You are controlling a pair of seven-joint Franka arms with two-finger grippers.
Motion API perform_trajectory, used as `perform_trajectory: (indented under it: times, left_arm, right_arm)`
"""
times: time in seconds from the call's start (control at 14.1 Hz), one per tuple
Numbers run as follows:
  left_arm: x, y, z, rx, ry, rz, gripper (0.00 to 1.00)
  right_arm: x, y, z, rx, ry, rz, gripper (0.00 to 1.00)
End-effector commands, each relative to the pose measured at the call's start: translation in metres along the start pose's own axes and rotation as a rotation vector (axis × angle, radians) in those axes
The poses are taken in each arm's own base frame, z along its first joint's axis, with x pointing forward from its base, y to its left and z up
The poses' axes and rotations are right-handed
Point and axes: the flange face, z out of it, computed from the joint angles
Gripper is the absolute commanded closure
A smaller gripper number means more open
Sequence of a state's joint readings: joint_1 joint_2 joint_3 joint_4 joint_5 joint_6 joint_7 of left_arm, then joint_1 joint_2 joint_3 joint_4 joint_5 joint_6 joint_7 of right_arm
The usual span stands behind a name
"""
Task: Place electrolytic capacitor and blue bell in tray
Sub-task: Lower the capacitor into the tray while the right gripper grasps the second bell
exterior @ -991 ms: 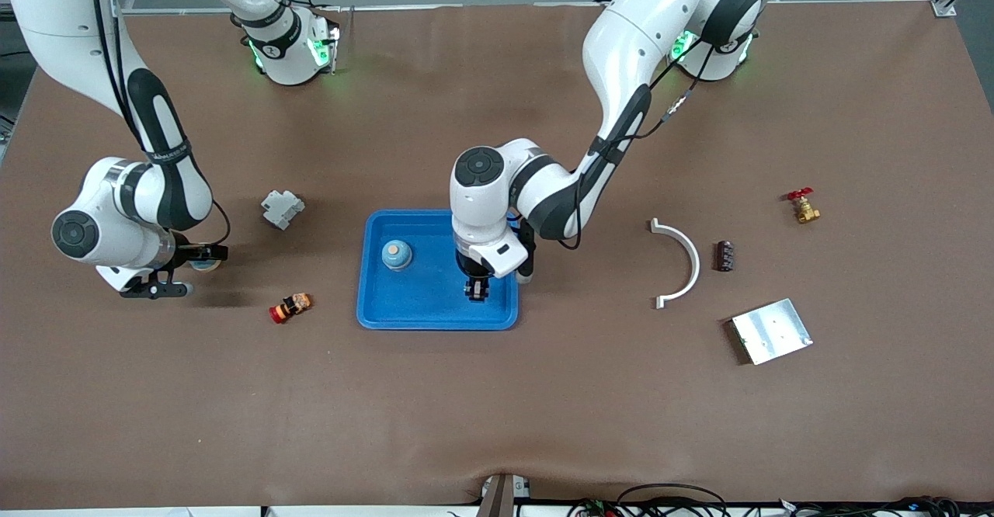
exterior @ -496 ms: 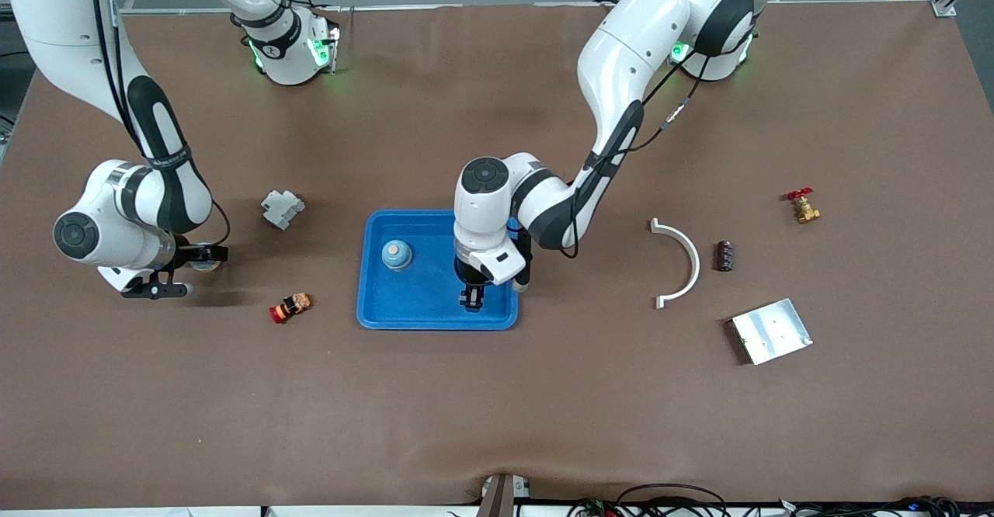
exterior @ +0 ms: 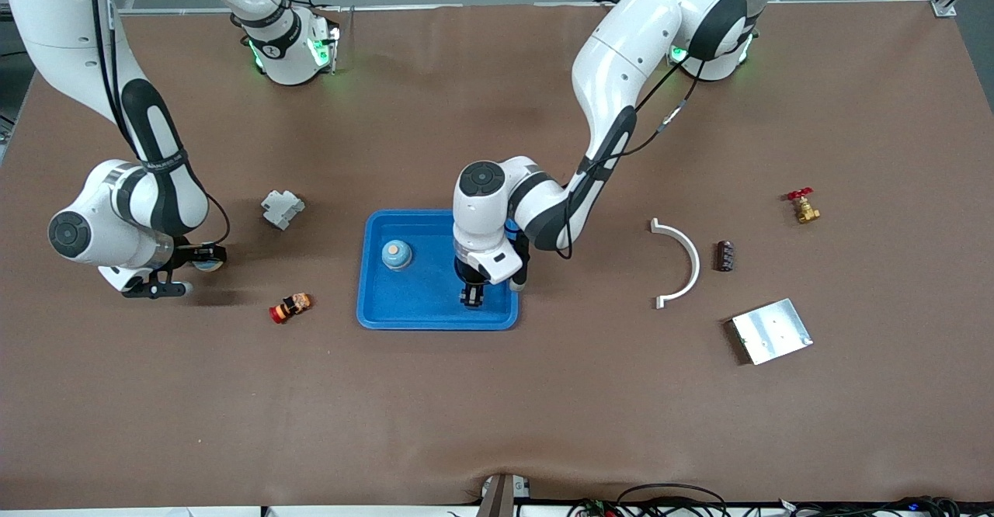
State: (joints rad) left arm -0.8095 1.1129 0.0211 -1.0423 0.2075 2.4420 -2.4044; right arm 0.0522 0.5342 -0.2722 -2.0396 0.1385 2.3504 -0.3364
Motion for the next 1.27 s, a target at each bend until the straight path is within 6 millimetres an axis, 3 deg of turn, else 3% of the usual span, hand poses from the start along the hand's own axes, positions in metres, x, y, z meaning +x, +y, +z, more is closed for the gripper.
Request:
perform_trajectory:
  times: [0.0, 0.07, 0.21, 0.35, 0.57, 0.85, 0.99, 1.2]
  left_arm:
    - [-0.001, -0.006, 0.009, 0.018, 0.042, 0.037, 1.00]
    - [-0.004, -0.012, 0.011, 0.027, 0.048, 0.048, 1.00]
    - [-0.002, -0.014, 0.013, 0.038, 0.061, 0.058, 1.00]
    - [-0.001, -0.016, 0.015, 0.054, 0.071, 0.102, 0.00]
    - [0.000, -0.012, 0.008, 0.065, 0.081, 0.096, 0.00]
    - [0.005, -0.007, -0.003, 0.102, 0.113, 0.110, 0.00]
    - [0.006, 0.003, -0.018, 0.097, 0.105, 0.124, 0.00]
    - [0.019, 0.016, -0.035, 0.144, 0.119, 0.186, 0.00]
  right_arm:
    - [0.004, -0.005, -0.015, 0.037, -0.017, -0.024, 0.69]
    - [0.010, -0.006, -0.029, 0.049, -0.036, -0.032, 0.74]
    - [0.025, -0.016, -0.057, 0.061, -0.055, -0.044, 0.76]
    - [0.036, -0.038, -0.077, 0.060, -0.059, -0.078, 0.81]
    - [0.054, -0.092, -0.102, 0.037, -0.029, -0.095, 0.98]
    - [0.072, -0.192, -0.123, 0.026, 0.021, 0.033, 1.00]
    - [0.074, -0.248, -0.123, 0.081, 0.021, 0.122, 1.00]
    - [0.073, -0.311, -0.103, 0.095, -0.006, 0.247, 1.00]
